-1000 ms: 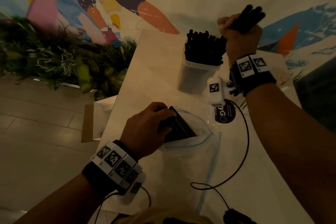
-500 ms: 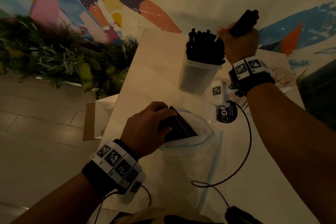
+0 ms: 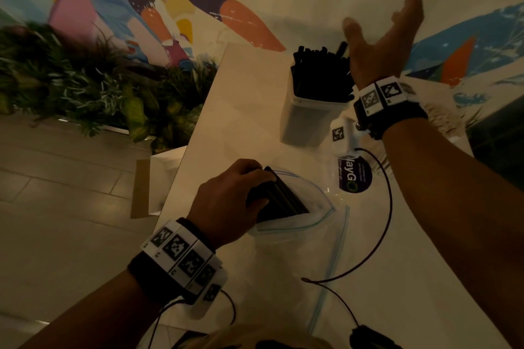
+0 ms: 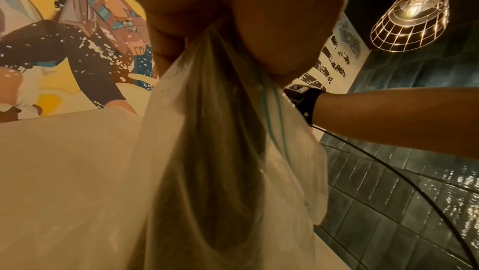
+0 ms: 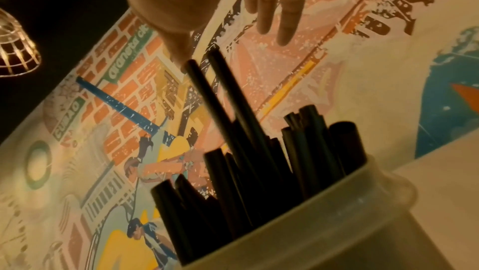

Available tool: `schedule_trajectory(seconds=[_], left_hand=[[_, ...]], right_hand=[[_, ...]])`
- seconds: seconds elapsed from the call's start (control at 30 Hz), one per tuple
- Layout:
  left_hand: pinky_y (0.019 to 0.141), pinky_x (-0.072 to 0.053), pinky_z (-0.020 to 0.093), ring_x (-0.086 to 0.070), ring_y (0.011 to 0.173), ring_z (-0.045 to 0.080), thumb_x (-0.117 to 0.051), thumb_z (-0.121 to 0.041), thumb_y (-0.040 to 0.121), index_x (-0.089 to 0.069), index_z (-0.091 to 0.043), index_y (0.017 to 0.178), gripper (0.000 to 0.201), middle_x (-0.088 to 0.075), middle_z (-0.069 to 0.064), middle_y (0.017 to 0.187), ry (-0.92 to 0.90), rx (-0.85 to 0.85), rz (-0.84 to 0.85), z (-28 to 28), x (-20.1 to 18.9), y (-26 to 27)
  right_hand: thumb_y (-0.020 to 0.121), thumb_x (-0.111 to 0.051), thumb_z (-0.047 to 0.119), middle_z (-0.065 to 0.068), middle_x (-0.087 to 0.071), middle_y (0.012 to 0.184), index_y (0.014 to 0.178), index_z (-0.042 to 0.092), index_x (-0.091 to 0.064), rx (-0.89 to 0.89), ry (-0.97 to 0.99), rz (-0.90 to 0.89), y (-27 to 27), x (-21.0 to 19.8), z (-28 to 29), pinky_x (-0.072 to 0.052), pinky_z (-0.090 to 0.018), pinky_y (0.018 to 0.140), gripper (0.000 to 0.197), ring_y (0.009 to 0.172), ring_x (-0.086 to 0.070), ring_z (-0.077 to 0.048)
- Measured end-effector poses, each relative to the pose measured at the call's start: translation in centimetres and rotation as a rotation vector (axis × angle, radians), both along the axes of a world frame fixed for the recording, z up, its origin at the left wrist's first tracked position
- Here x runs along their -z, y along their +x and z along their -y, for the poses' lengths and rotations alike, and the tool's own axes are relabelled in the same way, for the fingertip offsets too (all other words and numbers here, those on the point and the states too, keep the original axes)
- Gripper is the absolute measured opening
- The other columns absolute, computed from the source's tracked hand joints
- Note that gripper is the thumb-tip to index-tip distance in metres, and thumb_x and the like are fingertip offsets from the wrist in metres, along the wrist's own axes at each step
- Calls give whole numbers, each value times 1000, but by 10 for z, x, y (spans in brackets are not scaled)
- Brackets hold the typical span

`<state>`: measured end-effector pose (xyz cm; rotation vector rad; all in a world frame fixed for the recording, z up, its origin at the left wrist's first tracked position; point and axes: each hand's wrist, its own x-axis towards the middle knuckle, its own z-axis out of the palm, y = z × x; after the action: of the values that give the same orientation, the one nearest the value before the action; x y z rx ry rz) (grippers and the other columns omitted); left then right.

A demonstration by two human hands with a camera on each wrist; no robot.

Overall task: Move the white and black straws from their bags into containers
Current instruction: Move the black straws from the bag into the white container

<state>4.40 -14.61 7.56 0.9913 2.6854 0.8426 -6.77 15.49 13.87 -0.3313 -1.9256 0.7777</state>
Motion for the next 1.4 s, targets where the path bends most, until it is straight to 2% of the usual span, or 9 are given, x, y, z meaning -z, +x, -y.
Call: schedule_trajectory(seconds=[0.23, 0.5, 0.67, 0.93, 1.03, 1.13, 1.2, 1.3, 1.4], left_hand=[[70, -46, 25, -60, 98, 18, -68, -31, 81, -58, -36, 120, 40, -50, -11, 129, -16, -1, 20, -2, -1, -1], [66, -42, 23, -62, 94, 19, -70, -29, 80, -60, -33, 118, 40, -53, -9, 126, 2, -8, 6, -1, 0, -1], [67, -43, 24, -62, 94, 19, -70, -30, 80, -60, -34, 119, 41, -52, -9, 126, 3, -2, -4, -2, 0, -2], [68, -45, 25, -61, 95, 18, -70, -31, 80, -59, -34, 119, 41, -52, -10, 126, 12, 14, -3, 1, 4, -1], [68, -44, 23, -61, 95, 18, -69, -33, 80, -55, -35, 123, 45, -51, -11, 127, 11, 30, -7, 0, 3, -3], [72, -52, 31, -59, 102, 20, -66, -37, 82, -37, -38, 136, 62, -45, -10, 134, 48, 21, 13, -1, -1, -5], [78, -53, 36, -54, 108, 16, -65, -47, 78, -21, -43, 141, 77, -37, -11, 140, 112, -7, 89, -2, -2, -8], [84, -46, 18, -42, 112, 0, -67, -63, 61, -12, -46, 142, 99, -27, -14, 144, 244, 16, 225, 1, -2, -10], [84, -40, 1, -39, 117, -10, -84, -55, 44, -8, -48, 142, 123, -18, -21, 146, 373, 87, 428, 7, 0, -8]], right_hand=[[93, -15, 49, -18, -46, 131, 120, 13, -53, -82, 383, 853, -4, 43, 3, -36, -49, 100, 59, 127, -37, -35], [98, -28, 43, -16, -23, 154, 146, 16, -30, -99, 417, 469, -9, 14, 43, -23, -49, 111, 56, 142, -22, -33], [99, -24, 36, -5, -24, 154, 134, 17, -42, -35, 715, 821, -9, 37, 49, -16, -60, 109, 43, 143, -17, -30], [99, -19, 47, -6, -25, 152, 144, 23, -27, -59, 327, 1060, 0, 33, 22, -15, -58, 110, 52, 139, -23, -28], [97, -33, 51, -7, -30, 152, 144, 20, -31, -117, 253, 828, 21, 10, 40, -15, -53, 112, 56, 139, -26, -26], [91, -58, 28, -6, -60, 125, 130, 13, -53, -362, -20, 564, 68, -9, 69, -45, -31, 100, 42, 108, -56, -8], [85, -65, 3, -16, -63, 117, 124, 12, -55, -665, -379, 700, 107, -8, 87, -54, -22, 83, 41, 91, -61, -7], [73, -78, 7, 2, -57, 125, 136, 29, -42, -823, -321, 1099, 155, 26, 100, -54, -22, 86, 75, 102, -60, -10], [65, -84, 32, 13, -45, 140, 140, 40, -32, -717, -281, 1098, 179, 64, 108, -46, -32, 101, 92, 122, -48, -8]])
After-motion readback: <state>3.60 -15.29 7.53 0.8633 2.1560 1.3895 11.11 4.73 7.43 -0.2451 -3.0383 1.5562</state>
